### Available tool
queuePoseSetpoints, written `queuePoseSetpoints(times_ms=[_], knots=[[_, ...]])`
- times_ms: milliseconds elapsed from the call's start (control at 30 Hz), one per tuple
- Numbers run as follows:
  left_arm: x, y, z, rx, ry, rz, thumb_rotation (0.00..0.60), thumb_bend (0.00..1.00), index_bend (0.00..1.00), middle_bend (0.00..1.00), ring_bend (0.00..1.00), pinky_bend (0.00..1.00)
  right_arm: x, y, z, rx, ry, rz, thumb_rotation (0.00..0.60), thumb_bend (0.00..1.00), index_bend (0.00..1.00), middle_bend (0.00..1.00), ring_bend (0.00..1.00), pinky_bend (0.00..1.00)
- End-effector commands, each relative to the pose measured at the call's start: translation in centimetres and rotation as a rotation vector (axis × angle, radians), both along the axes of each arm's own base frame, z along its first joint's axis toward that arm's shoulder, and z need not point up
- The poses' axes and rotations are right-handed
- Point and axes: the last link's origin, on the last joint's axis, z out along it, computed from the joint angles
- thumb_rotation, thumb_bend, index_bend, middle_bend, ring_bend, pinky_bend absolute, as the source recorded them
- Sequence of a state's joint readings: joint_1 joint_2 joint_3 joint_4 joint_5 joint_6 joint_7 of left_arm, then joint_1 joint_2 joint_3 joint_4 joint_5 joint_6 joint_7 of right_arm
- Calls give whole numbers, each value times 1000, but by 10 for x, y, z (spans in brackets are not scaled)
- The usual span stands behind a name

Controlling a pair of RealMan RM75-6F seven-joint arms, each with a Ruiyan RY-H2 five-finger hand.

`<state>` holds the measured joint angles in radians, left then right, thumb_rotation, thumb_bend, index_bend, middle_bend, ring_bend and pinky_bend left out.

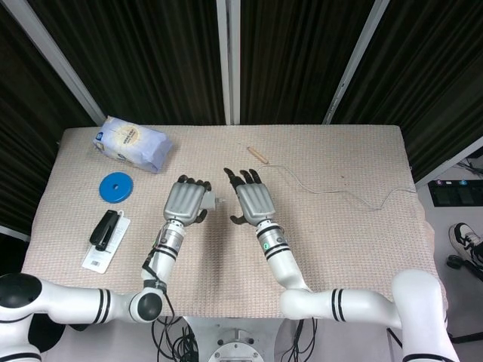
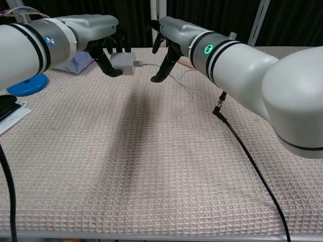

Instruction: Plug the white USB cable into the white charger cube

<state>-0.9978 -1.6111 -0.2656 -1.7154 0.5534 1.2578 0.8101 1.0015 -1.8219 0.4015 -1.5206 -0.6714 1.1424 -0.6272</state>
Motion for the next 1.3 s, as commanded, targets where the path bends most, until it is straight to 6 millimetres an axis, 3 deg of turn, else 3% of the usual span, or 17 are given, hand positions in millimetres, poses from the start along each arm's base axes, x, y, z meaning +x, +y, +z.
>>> queuePoseSetpoints(times_ms=[33,333,500,667,767,933,1100,1300], knots=[[-14,2,-3,-10,21,21,600,403,408,384,201,179,-12,2,15,-23,38,7,600,42,0,164,29,0],[-51,7,-27,-87,83,86,600,361,165,210,41,84,-49,9,57,-80,108,7,600,42,0,143,17,0],[-62,6,-21,-72,70,86,600,320,111,164,4,57,-76,16,80,-106,130,-10,600,42,0,142,17,0],[-86,1,20,32,34,62,600,290,114,161,2,27,-111,27,114,-148,155,-31,600,64,0,152,10,0],[-114,-8,60,142,-5,51,600,278,126,162,2,19,-139,41,144,-181,170,-37,600,86,2,167,10,0],[-180,-39,115,250,13,54,600,257,142,162,2,5,-194,77,189,-240,177,-45,600,120,52,161,10,0],[-231,-82,145,282,-13,106,600,244,156,162,2,0,-241,116,211,-265,128,-69,600,122,53,150,1,0],[-254,-126,162,342,-83,139,600,242,163,162,2,0,-270,151,221,-321,81,-92,600,124,53,143,0,0]])
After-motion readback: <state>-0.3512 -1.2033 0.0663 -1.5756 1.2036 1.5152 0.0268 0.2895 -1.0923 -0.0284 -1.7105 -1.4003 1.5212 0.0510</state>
